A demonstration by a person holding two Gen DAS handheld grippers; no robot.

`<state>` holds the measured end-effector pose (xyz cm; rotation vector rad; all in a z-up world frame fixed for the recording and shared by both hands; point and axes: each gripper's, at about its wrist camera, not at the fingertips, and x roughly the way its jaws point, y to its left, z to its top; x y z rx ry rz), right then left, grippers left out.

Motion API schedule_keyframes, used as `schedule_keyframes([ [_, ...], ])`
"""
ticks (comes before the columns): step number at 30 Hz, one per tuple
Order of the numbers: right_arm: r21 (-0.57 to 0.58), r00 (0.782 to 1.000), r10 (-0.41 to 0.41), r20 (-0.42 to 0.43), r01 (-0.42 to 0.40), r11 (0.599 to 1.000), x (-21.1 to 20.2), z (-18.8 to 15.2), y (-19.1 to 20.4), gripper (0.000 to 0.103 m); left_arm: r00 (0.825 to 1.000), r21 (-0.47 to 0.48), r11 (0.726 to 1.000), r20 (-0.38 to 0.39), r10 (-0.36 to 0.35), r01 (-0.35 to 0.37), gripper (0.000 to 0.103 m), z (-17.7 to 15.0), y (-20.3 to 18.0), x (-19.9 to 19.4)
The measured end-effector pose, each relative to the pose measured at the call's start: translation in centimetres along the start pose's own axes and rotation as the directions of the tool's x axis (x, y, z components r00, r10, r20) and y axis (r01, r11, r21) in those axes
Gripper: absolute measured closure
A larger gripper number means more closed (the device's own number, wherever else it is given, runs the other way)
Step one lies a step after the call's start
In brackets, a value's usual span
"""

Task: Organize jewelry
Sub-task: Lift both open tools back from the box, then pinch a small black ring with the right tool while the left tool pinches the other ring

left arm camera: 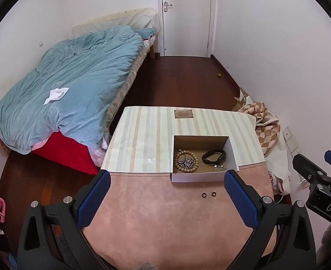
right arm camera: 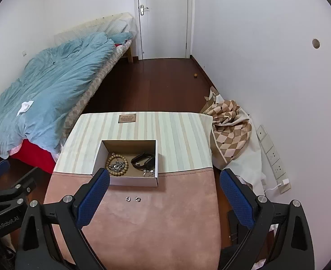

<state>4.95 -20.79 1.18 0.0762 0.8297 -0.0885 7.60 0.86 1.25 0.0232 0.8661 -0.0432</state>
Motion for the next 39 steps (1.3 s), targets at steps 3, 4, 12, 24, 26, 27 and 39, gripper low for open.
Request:
schedule_keyframes([
  [3, 0.010, 1.000, 0.016, -0.001, -0.016, 1.000, -0.3, -0.1, 0.0, 0.003, 1.000, -0.009, 1.000, 0.002, 0.000, 0.000, 0.000, -0.2, 0.2, -0.1],
  [4, 0.013, 1.000, 0.018, -0.001, -0.018, 1.000, -0.3, -0.2, 0.0, 0.003, 1.000, -0.014, 1.000, 0.000, 0.004, -0.004, 0.000, -0.2, 0.2, -0.1],
  [12, 0.029, 0.996, 0.042, -0.079, -0.039, 0.999, 5.6, -2.4, 0.2, 0.003, 0.996, -0.027, 0.996, -0.030, 0.082, -0.083, 0.000, -2.0, 0.6, 4.5],
  [24, -0.005, 0.938, 0.165, -0.305, -0.175, 0.985, 22.2, -12.0, 3.5, 0.055, 0.927, 0.036, 0.980, -0.319, 0.196, -0.195, 0.000, -8.8, 2.0, 18.2],
  [26, -0.039, 0.944, 0.165, -0.287, -0.183, 0.982, 22.9, -12.4, 4.3, 0.055, 0.915, 0.043, 0.979, -0.350, 0.200, -0.198, 0.000, -9.6, 2.0, 19.3],
  [27, -0.057, 0.945, 0.167, -0.283, -0.190, 0.980, 23.3, -12.5, 4.7, 0.055, 0.910, 0.044, 0.980, -0.365, 0.197, -0.194, 0.000, -9.9, 2.0, 19.8],
  [39, -0.188, 0.972, 0.109, -0.208, -0.149, 0.971, 24.2, -13.1, 6.7, 0.090, 0.889, 0.087, 0.973, -0.395, 0.233, -0.216, 0.000, -10.5, 2.1, 21.8],
])
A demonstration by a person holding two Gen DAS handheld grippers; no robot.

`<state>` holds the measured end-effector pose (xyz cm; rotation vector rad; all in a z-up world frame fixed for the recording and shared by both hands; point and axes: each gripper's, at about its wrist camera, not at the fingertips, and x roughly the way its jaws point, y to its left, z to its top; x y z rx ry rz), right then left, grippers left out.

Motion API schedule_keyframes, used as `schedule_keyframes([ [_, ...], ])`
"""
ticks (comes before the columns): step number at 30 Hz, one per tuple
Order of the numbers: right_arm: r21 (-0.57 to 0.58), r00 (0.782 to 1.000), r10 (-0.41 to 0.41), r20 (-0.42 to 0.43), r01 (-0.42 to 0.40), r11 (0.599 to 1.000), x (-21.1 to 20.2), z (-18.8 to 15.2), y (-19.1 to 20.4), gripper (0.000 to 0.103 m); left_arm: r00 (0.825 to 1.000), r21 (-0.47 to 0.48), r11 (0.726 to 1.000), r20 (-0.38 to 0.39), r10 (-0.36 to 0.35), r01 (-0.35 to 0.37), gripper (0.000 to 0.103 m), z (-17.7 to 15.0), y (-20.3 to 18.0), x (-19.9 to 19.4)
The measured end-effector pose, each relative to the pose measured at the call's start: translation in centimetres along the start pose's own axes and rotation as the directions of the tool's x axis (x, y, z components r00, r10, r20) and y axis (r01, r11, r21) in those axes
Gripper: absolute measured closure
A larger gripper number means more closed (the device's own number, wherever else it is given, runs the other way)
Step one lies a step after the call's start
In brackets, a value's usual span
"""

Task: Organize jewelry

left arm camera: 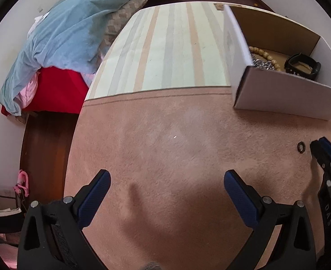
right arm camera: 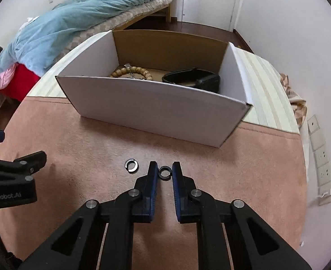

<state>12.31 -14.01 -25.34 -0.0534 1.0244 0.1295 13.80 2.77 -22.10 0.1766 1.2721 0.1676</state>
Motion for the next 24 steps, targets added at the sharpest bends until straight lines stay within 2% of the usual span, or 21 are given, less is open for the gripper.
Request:
schedule_keyframes([
  [4, 0.094, 1.000, 0.008, 0.007, -0.008, 0.995, -1.4, -0.5, -2.8, 0.090, 0.999, 0.056, 0.998, 0.027, -0.041, 0.040, 0.000, 0.5, -2.3, -0.3],
  [7, 0.167, 1.000, -0.006, 0.001, 0.006, 0.986, -2.4, -0.9, -5.6, 0.090, 0.991, 0.102, 0.988, 0.048, -0.122, 0.116, 0.001, 0.6, -4.9, -1.0],
  [10, 0.220, 0.999, -0.032, -0.002, 0.032, 0.975, -3.2, -1.6, -8.0, 0.090, 0.974, 0.148, 0.967, 0.061, -0.219, 0.208, 0.003, 0.7, -7.7, -1.9],
  [12, 0.248, 0.998, -0.056, 0.005, 0.053, 0.967, -3.8, -2.2, -9.5, 0.090, 0.969, 0.184, 0.957, 0.064, -0.239, 0.224, 0.016, 0.6, -9.4, -2.0],
  [14, 0.275, 0.998, -0.067, 0.005, 0.063, 0.959, -4.1, -2.6, -10.3, 0.090, 0.968, 0.216, 0.950, 0.057, -0.244, 0.226, 0.034, 0.5, -11.0, -2.0],
  [15, 0.294, 0.997, -0.071, 0.003, 0.067, 0.953, -4.3, -2.8, -10.9, 0.089, 0.967, 0.228, 0.946, 0.050, -0.249, 0.232, 0.040, 0.5, -11.7, -1.8],
  [16, 0.304, 0.997, -0.074, 0.002, 0.070, 0.950, -4.5, -3.2, -11.4, 0.089, 0.963, 0.232, 0.943, 0.071, -0.262, 0.240, 0.049, 0.5, -12.1, -2.1],
  [17, 0.316, 0.997, -0.077, 0.001, 0.073, 0.946, -4.7, -3.4, -11.8, 0.089, 0.962, 0.241, 0.942, 0.082, -0.261, 0.235, 0.062, 0.5, -12.4, -2.2],
  [18, 0.324, 0.997, -0.078, 0.002, 0.073, 0.943, -4.9, -3.6, -12.2, 0.089, 0.959, 0.254, 0.937, 0.090, -0.270, 0.240, 0.068, 0.5, -12.8, -2.3],
  [19, 0.329, 0.997, -0.078, 0.005, 0.072, 0.942, -5.1, -3.7, -12.4, 0.089, 0.955, 0.261, 0.933, 0.094, -0.281, 0.249, 0.087, 0.5, -13.2, -2.5],
  [20, 0.330, 0.997, -0.078, 0.007, 0.071, 0.941, -5.2, -3.8, -12.4, 0.089, 0.954, 0.264, 0.932, 0.096, -0.283, 0.250, 0.093, 0.5, -13.3, -2.5],
  [24, 0.325, 0.997, -0.077, 0.024, 0.066, 0.943, -6.1, -3.8, -12.3, 0.089, 0.947, 0.261, 0.926, 0.099, -0.307, 0.273, 0.094, 0.5, -13.8, -2.6],
])
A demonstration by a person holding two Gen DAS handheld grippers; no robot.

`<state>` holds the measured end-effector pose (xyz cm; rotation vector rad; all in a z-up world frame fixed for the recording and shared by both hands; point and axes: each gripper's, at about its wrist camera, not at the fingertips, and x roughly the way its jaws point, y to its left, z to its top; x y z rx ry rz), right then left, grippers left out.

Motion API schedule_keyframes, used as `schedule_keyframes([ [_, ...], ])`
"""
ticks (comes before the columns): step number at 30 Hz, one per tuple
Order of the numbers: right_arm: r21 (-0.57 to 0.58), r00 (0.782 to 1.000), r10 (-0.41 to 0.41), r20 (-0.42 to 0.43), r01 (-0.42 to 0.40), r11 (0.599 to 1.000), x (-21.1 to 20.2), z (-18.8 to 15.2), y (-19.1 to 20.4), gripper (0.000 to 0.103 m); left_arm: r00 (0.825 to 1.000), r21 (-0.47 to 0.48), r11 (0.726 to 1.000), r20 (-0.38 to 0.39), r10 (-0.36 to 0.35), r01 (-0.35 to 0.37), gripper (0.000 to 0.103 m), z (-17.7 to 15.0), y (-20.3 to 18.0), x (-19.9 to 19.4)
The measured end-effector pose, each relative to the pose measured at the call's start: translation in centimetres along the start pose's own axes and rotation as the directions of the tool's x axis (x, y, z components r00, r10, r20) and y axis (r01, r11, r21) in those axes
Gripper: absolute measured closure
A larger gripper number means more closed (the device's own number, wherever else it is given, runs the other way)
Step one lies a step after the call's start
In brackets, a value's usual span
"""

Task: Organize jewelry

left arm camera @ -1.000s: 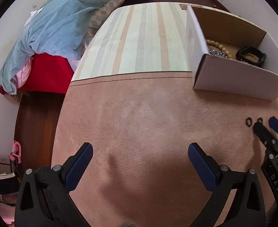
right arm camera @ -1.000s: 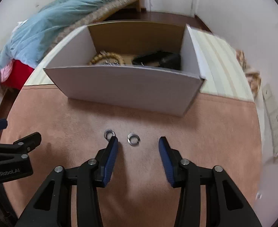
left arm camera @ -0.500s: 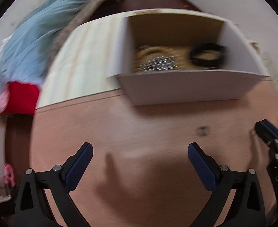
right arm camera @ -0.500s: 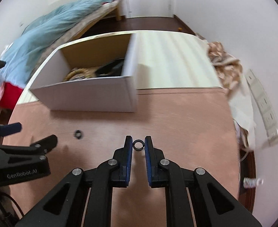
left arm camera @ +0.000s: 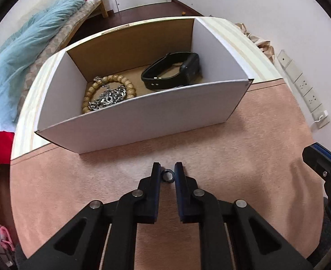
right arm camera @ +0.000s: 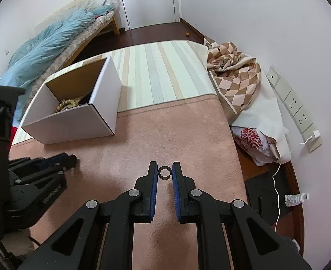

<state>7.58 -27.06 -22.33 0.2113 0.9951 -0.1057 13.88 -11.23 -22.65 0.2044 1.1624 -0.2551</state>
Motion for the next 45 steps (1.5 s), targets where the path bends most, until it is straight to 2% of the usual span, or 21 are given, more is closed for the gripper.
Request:
schedule_keyframes([
  [4, 0.008, 0.999, 0.027, 0.034, -0.027, 1.000, -1.7, 0.5, 0.3, 0.089, 1.000, -0.007, 1.000, 0.023, -0.009, 0.009, 0.094, 0.1, 0.2, -1.2],
  [9, 0.021, 0.993, 0.089, 0.081, -0.091, 0.996, -4.1, 2.3, 1.1, 0.089, 0.995, -0.031, 0.998, 0.080, -0.054, 0.056, 0.094, 1.0, 2.2, -4.4],
  [12, 0.016, 0.984, 0.144, 0.102, -0.146, 0.989, -5.3, 4.3, 2.1, 0.089, 0.988, -0.062, 0.993, 0.125, -0.088, 0.096, 0.094, 2.5, 3.8, -7.7],
  [16, 0.000, 0.971, 0.218, 0.102, -0.219, 0.976, -5.1, 7.8, 3.8, 0.090, 0.981, -0.100, 0.990, 0.173, -0.083, 0.101, 0.094, 5.1, 6.3, -10.3],
  [21, -0.015, 0.958, 0.287, 0.022, -0.286, 0.958, -1.3, 12.7, 6.2, 0.090, 0.984, -0.169, 0.981, 0.164, -0.071, 0.099, 0.094, 8.0, 9.5, -9.7],
  [24, -0.006, 0.945, 0.317, -0.077, -0.319, 0.948, 2.2, 14.8, 7.6, 0.090, 0.991, -0.178, 0.980, 0.122, -0.063, 0.084, 0.094, 9.5, 10.6, -7.7],
  [28, -0.034, 0.936, 0.294, -0.194, -0.306, 0.951, 5.8, 16.3, 9.4, 0.090, 0.994, -0.197, 0.975, 0.040, -0.098, 0.104, 0.093, 11.0, 11.9, -4.7],
  [33, -0.046, 0.924, 0.251, -0.290, -0.275, 0.960, 8.1, 17.0, 10.4, 0.089, 0.998, -0.204, 0.977, 0.005, -0.055, 0.055, 0.092, 12.1, 12.4, -3.5],
  [35, -0.038, 0.921, 0.250, -0.298, -0.273, 0.961, 8.1, 17.2, 10.2, 0.084, 0.998, -0.215, 0.975, 0.001, -0.062, 0.060, 0.088, 12.2, 12.6, -3.5],
  [36, -0.035, 0.921, 0.252, -0.296, -0.274, 0.961, 7.9, 17.2, 10.1, 0.074, 0.998, -0.217, 0.974, 0.004, -0.059, 0.059, 0.087, 12.3, 12.7, -3.7],
  [37, -0.034, 0.923, 0.251, -0.293, -0.273, 0.961, 7.7, 17.3, 9.8, 0.066, 0.999, -0.220, 0.974, 0.009, -0.051, 0.052, 0.078, 12.3, 12.8, -4.0],
  [38, -0.035, 0.924, 0.250, -0.289, -0.272, 0.962, 7.4, 17.3, 9.7, 0.063, 0.999, -0.220, 0.975, 0.013, -0.041, 0.043, 0.058, 12.4, 13.0, -4.2],
  [39, -0.036, 0.926, 0.248, -0.284, -0.268, 0.963, 7.1, 17.3, 9.4, 0.061, 0.999, -0.219, 0.975, 0.022, -0.032, 0.036, 0.046, 12.4, 13.1, -4.6],
  [40, -0.038, 0.929, 0.244, -0.279, -0.265, 0.964, 6.8, 17.3, 9.2, 0.061, 0.999, -0.222, 0.975, 0.031, -0.023, 0.029, 0.027, 12.5, 13.4, -4.8],
  [41, -0.037, 0.931, 0.244, -0.272, -0.263, 0.964, 6.4, 17.2, 9.0, 0.061, 0.999, -0.231, 0.973, 0.043, -0.011, 0.021, 0.023, 12.5, 13.8, -5.3],
  [45, -0.036, 0.941, 0.232, -0.245, -0.248, 0.968, 4.9, 17.0, 8.2, 0.061, 0.998, -0.256, 0.967, 0.065, 0.014, 0.003, 0.021, 11.9, 14.9, -6.8],
])
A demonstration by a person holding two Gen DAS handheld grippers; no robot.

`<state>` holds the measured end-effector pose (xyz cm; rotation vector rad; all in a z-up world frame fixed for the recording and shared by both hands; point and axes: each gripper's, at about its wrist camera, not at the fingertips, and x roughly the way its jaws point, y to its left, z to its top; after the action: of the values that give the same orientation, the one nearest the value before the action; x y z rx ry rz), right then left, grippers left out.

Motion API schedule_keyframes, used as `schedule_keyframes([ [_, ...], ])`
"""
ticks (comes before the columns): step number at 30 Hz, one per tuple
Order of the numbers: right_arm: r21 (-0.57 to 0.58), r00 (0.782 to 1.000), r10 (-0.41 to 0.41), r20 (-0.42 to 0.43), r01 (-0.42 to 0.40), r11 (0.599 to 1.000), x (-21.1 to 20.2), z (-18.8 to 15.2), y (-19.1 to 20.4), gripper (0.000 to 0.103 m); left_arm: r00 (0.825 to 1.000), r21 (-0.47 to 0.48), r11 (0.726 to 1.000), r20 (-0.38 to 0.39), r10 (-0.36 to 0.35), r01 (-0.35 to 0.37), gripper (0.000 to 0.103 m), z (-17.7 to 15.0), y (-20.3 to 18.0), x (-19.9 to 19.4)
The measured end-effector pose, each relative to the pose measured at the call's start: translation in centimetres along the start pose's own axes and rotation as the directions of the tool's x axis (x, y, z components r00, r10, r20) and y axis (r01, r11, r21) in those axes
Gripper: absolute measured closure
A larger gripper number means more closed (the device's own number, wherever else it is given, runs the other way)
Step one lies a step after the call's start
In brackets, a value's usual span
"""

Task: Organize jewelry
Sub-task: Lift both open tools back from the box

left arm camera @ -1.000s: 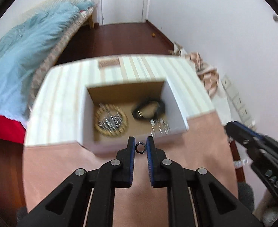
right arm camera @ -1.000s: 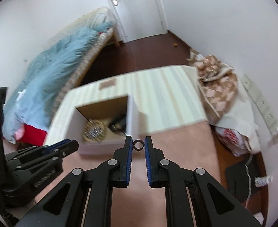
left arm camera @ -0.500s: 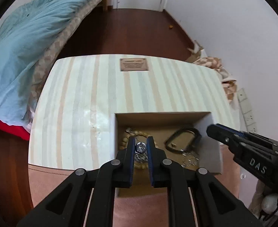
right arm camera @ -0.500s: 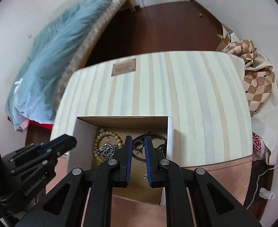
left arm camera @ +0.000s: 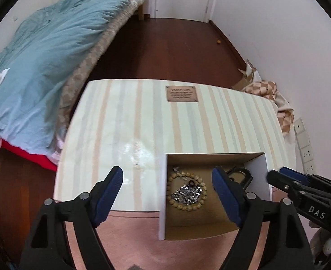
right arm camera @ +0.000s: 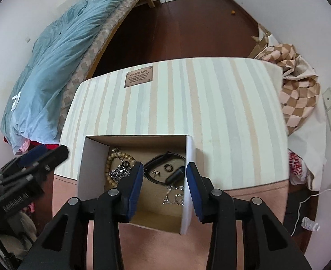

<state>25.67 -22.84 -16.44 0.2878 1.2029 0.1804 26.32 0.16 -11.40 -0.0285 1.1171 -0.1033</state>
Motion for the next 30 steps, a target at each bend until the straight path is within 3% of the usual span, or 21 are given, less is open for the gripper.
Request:
schedule_keyframes([
  [2, -0.001, 0.999, -0.037, 0.016, 0.037, 0.999, -0.8, -0.5, -0.1, 0.050, 1.000, -0.005, 1.000, 0.007, 0.023, -0.023, 0.006, -0.4, 0.4, -0.6],
  [3, -0.007, 0.997, -0.066, 0.028, 0.066, 0.998, -1.2, -0.9, -0.1, 0.038, 0.999, -0.005, 0.999, 0.013, 0.039, -0.038, 0.003, -0.6, 0.6, -0.9],
  [4, -0.010, 0.996, -0.085, 0.036, 0.085, 0.996, -1.5, -1.2, -0.1, 0.027, 0.998, -0.005, 0.998, 0.019, 0.057, -0.057, 0.002, -0.9, 0.7, -1.2],
  [9, -0.057, 0.981, -0.192, 0.020, 0.192, 0.980, -2.0, -3.5, 1.1, 0.003, 0.993, -0.005, 0.994, 0.046, 0.112, -0.112, 0.001, -3.1, 0.8, -2.5],
  [15, -0.105, 0.961, -0.271, 0.049, 0.275, 0.956, -3.0, -6.3, 2.6, 0.002, 0.993, -0.010, 0.993, 0.026, 0.116, -0.115, 0.001, -5.6, 0.5, -3.2],
  [19, -0.085, 0.957, -0.278, 0.077, 0.284, 0.955, -4.9, -7.3, 2.8, 0.002, 0.992, -0.004, 0.994, 0.048, 0.114, -0.113, 0.001, -6.7, 0.0, -4.8],
  [30, -0.038, 0.931, -0.281, 0.231, 0.297, 0.954, -14.2, -11.4, 4.5, 0.001, 0.982, 0.019, 0.995, 0.164, 0.093, -0.097, 0.001, -9.5, -1.5, -13.7],
])
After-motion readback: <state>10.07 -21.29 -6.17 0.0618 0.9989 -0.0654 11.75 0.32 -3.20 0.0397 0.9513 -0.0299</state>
